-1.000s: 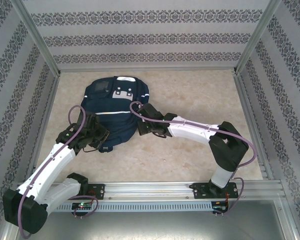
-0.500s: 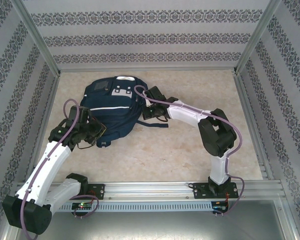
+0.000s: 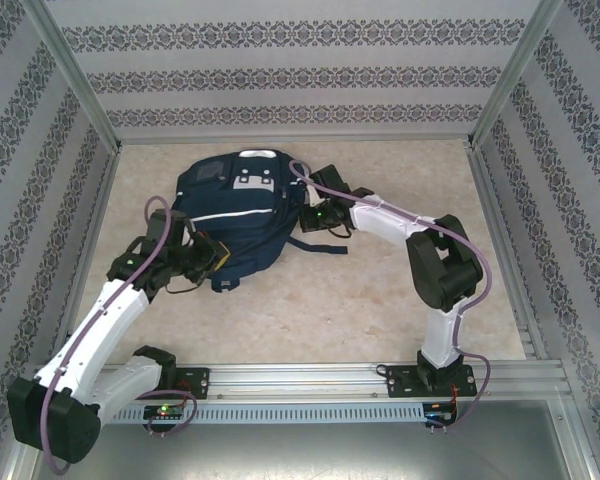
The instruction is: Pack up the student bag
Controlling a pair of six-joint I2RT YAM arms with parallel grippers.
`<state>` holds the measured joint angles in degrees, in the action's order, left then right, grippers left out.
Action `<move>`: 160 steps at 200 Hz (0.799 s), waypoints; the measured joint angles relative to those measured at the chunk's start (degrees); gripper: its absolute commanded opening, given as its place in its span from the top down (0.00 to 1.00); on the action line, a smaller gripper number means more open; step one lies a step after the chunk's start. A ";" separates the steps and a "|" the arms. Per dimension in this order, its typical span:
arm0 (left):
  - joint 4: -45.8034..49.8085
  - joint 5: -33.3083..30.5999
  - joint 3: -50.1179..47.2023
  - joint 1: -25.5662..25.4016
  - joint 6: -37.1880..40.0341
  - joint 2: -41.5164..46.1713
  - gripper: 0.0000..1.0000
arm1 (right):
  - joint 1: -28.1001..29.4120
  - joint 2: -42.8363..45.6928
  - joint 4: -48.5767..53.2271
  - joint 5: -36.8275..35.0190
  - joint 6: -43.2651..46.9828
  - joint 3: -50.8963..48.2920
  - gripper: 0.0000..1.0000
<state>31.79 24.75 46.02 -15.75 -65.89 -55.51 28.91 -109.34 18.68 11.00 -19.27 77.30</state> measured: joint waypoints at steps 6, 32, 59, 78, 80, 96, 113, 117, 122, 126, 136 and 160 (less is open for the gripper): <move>-1.95 -0.26 -0.42 -1.79 -0.79 -0.79 1.00 | -1.07 0.59 0.22 0.37 0.02 -0.55 1.00; -9.60 -2.64 -0.52 -9.46 -3.91 -6.19 1.00 | -5.97 2.27 2.67 1.44 0.59 -1.75 1.00; -14.40 -6.49 0.44 -15.43 -5.68 -12.00 0.84 | -9.51 2.38 5.77 1.33 1.70 -1.73 0.79; -12.55 -7.10 2.73 -17.22 -5.16 -14.27 0.65 | -11.28 2.38 6.75 -2.47 1.20 -1.73 0.62; -12.35 -7.13 2.86 -17.31 -5.38 -14.27 0.63 | -11.65 2.38 6.71 -3.04 1.27 -1.73 0.61; -9.97 -7.67 4.20 -17.64 -4.61 -14.10 0.35 | -14.23 3.28 5.22 -6.71 -0.28 -2.38 0.45; -7.72 -9.18 4.90 -17.64 -4.15 -13.62 0.04 | -15.96 6.54 4.24 -9.70 -1.38 -4.42 0.30; -6.97 -9.60 5.03 -17.64 -3.93 -13.42 0.00 | -15.96 7.48 4.17 -10.01 -1.84 -4.92 0.28; -6.14 -10.10 5.18 -17.64 -3.76 -13.18 0.00 | -15.87 8.92 4.04 -10.40 -1.88 -5.75 0.26; -5.33 -10.49 5.35 -17.64 -3.30 -12.98 0.00 | -15.61 10.36 3.89 -10.75 -2.25 -6.49 0.23; -2.82 -11.85 6.14 -17.64 -2.43 -12.52 0.00 | -14.95 13.60 3.82 -11.19 -2.95 -8.04 0.08; 4.02 -15.87 9.88 -17.09 2.01 -11.30 0.00 | -13.77 22.12 3.48 -12.09 -3.65 -11.61 0.02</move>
<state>35.81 8.88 55.90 -32.84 -63.88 -66.81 15.14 -87.22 22.15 -1.08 -22.92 65.69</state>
